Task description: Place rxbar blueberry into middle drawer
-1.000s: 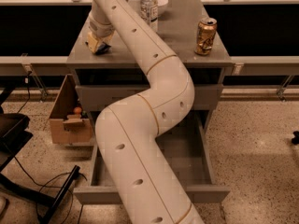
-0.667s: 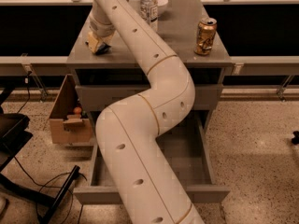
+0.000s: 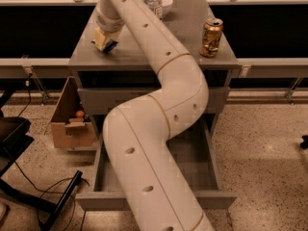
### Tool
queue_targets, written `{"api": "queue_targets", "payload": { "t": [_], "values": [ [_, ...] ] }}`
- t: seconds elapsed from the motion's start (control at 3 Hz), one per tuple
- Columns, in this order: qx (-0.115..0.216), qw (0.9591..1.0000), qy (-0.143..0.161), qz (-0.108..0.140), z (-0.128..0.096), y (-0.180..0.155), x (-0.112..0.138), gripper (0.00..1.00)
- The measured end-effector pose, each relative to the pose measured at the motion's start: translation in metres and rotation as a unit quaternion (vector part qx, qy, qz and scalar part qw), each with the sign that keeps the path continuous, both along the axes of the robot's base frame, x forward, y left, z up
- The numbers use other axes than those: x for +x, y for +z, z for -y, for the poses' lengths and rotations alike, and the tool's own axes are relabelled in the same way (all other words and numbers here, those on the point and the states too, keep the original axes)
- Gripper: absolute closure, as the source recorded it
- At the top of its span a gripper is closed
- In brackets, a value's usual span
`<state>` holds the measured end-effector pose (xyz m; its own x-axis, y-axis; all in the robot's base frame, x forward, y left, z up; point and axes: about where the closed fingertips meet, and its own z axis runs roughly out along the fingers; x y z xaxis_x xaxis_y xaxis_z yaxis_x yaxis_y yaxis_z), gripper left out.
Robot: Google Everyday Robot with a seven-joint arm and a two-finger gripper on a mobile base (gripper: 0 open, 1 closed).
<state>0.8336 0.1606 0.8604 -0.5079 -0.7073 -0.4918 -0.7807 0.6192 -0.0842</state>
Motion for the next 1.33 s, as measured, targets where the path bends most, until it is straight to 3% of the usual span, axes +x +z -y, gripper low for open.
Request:
{"api": "queue_targets", "payload": {
  "t": [0.33, 0.67, 1.0, 1.33],
  "values": [
    [0.013, 0.9998, 0.014, -0.007, 0.031, 0.029, -0.018, 1.00],
    [0.034, 0.9987, -0.010, -0.035, 0.084, 0.044, -0.036, 1.00],
    [0.064, 0.9945, -0.058, -0.059, 0.144, 0.064, -0.061, 1.00],
    [0.110, 0.9869, -0.112, -0.036, 0.203, 0.117, -0.100, 1.00]
  ]
}}
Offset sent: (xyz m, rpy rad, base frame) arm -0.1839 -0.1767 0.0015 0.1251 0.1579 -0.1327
